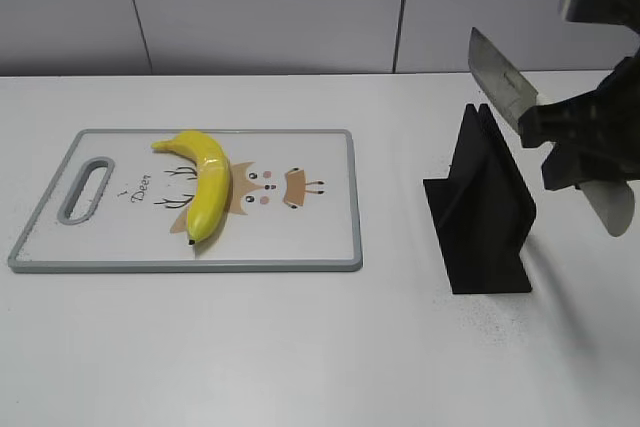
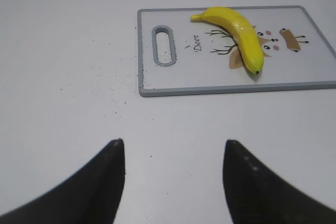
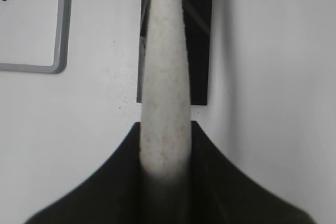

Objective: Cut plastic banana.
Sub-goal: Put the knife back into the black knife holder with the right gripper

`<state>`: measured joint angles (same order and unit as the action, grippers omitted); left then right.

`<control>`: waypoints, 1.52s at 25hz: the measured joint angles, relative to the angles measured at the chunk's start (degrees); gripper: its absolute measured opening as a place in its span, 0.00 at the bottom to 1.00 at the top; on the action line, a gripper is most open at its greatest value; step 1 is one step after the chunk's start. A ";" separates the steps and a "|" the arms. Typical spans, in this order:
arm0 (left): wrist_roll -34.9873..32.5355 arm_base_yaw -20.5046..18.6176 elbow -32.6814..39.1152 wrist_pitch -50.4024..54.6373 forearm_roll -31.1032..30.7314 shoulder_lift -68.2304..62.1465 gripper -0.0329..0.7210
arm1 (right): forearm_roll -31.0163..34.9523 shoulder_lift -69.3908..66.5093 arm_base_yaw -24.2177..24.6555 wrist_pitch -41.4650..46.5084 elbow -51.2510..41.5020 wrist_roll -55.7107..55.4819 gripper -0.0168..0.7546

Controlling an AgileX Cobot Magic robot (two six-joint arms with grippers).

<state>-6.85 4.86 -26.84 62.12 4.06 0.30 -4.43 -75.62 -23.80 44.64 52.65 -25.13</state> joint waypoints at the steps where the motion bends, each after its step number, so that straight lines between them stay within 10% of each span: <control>1: 0.00 0.00 0.00 -0.05 0.00 0.00 0.81 | -0.71 0.00 0.00 -0.04 0.00 -0.51 0.23; 38: 0.16 0.00 0.00 -0.04 0.00 0.00 0.81 | 3.42 -8.38 0.00 0.37 0.00 1.27 0.23</control>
<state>-6.68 4.86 -26.84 62.08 4.06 0.30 -1.01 -84.00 -23.80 45.01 52.65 -23.86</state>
